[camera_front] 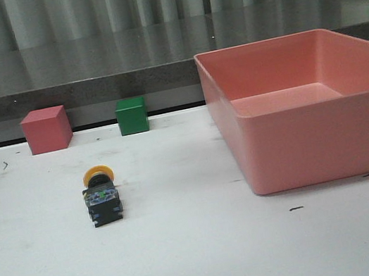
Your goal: Place and stand button with both arms
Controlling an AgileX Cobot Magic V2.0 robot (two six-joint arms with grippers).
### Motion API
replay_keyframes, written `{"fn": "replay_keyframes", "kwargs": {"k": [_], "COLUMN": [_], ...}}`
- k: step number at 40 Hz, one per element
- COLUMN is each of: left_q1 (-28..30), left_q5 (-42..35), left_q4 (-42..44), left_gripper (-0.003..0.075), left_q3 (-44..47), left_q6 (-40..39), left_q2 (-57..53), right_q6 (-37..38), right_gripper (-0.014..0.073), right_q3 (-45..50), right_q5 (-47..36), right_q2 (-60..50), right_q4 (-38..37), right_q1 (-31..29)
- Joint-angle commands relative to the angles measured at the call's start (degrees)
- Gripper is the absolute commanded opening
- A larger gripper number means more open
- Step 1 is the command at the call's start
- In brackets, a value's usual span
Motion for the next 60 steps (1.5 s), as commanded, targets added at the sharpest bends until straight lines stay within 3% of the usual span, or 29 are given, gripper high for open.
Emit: {"fn": "replay_keyframes", "kwargs": {"k": [1, 11, 31, 44, 60], "left_q1": [0.0, 0.0, 0.0, 0.0, 0.0], "left_q5": [-4.2, -4.2, -4.2, -4.2, -4.2], "left_q4": [-0.4, -0.4, -0.4, -0.4, -0.4], "left_gripper": [0.0669, 0.0669, 0.0669, 0.0669, 0.0669], "left_q3": [-2.2, -2.2, -2.2, -2.2, -2.2], "left_q6": [0.0, 0.0, 0.0, 0.0, 0.0], "left_q2": [0.9, 0.9, 0.9, 0.9, 0.9], "right_q6": [-2.6, -4.8, -7.6, -4.8, -1.4], "right_gripper": [-0.0071, -0.0071, -0.0071, -0.0071, -0.0071], "right_q3": [-1.6, 5.8, 38.6, 57.9, 82.6], "right_q5": [4.9, 4.8, 4.2, -1.4, -15.0], "right_q2": [-5.4, -11.1, -33.0, -48.6, -71.0], "right_q4": [0.1, -5.2, -14.6, -14.8, -14.6], "right_q1": [-3.0, -5.7, -5.9, -8.7, -10.1]}}
